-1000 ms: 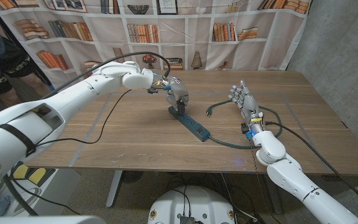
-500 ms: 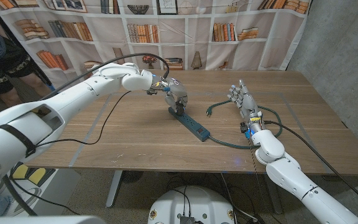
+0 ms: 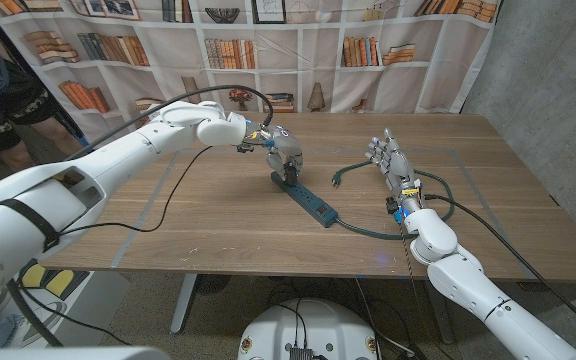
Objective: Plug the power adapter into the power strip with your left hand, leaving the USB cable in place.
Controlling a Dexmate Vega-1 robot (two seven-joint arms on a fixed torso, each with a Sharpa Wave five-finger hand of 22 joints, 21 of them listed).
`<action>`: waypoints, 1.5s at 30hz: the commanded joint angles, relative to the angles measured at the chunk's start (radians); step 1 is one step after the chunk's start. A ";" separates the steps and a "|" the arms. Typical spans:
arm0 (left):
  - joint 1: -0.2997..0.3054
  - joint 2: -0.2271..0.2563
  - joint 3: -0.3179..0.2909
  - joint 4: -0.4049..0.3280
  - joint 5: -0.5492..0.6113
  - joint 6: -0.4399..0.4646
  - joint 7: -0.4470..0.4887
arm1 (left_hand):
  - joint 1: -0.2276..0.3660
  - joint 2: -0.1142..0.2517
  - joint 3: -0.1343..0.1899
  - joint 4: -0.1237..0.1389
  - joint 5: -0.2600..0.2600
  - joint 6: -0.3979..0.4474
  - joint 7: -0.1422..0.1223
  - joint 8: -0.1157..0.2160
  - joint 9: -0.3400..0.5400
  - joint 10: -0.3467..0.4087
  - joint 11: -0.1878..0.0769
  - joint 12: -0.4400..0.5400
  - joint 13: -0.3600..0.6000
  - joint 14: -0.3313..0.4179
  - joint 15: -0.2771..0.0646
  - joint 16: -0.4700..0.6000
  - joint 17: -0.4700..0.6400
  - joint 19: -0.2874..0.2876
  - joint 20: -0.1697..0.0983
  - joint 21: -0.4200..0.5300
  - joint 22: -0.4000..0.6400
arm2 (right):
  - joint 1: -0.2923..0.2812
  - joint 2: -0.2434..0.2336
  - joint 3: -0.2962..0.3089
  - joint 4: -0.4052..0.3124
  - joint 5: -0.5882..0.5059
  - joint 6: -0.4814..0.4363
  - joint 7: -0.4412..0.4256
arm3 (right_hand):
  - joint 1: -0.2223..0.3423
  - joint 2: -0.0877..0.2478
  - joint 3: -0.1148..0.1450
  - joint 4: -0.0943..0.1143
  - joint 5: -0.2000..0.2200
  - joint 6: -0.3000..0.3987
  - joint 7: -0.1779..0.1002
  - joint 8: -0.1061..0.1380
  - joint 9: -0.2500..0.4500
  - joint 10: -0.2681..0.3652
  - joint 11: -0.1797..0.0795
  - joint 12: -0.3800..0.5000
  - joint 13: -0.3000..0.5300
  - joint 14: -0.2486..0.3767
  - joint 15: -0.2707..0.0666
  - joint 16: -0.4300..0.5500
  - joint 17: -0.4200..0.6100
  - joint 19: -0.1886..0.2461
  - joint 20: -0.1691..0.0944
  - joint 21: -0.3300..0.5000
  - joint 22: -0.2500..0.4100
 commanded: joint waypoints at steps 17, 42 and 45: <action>-0.001 -0.002 0.009 0.008 -0.005 0.000 -0.010 | -0.009 0.010 0.175 0.050 0.004 0.123 0.066 0.043 0.011 0.071 -0.058 -0.001 0.196 0.083 -0.082 0.005 0.004 0.007 -0.037 -0.005 0.006 | 0.006 0.005 -0.006 0.009 0.008 0.000 0.005 | 0.002 0.008 -0.002 0.001 0.007 0.009 0.013 -0.002 0.002 0.009 -0.001 -0.004 0.004 0.007 0.004 -0.002 0.004 0.005 0.002 -0.003 0.005; 0.053 0.051 -0.008 -0.129 0.116 0.045 0.029 | -0.011 0.000 0.186 0.043 0.003 0.148 0.068 0.046 0.003 0.087 -0.055 -0.007 0.185 0.089 -0.082 0.005 0.002 0.004 -0.039 -0.009 0.007 | 0.011 0.006 -0.011 0.020 0.013 0.003 0.017 | 0.002 0.008 -0.003 0.001 0.007 0.008 0.012 -0.003 0.002 0.007 -0.002 -0.005 0.004 0.008 0.003 -0.002 0.004 0.006 0.002 -0.004 0.005; 0.057 0.050 -0.010 -0.130 0.115 0.050 0.027 | -0.011 0.000 0.188 0.042 0.003 0.151 0.069 0.045 0.002 0.089 -0.053 -0.009 0.182 0.088 -0.080 0.004 0.002 0.004 -0.039 -0.009 0.007 | 0.013 0.006 -0.011 0.021 0.015 0.001 0.019 | 0.002 0.008 -0.003 0.001 0.007 0.008 0.012 -0.003 0.002 0.008 -0.002 -0.005 0.004 0.008 0.003 -0.002 0.004 0.006 0.002 -0.004 0.005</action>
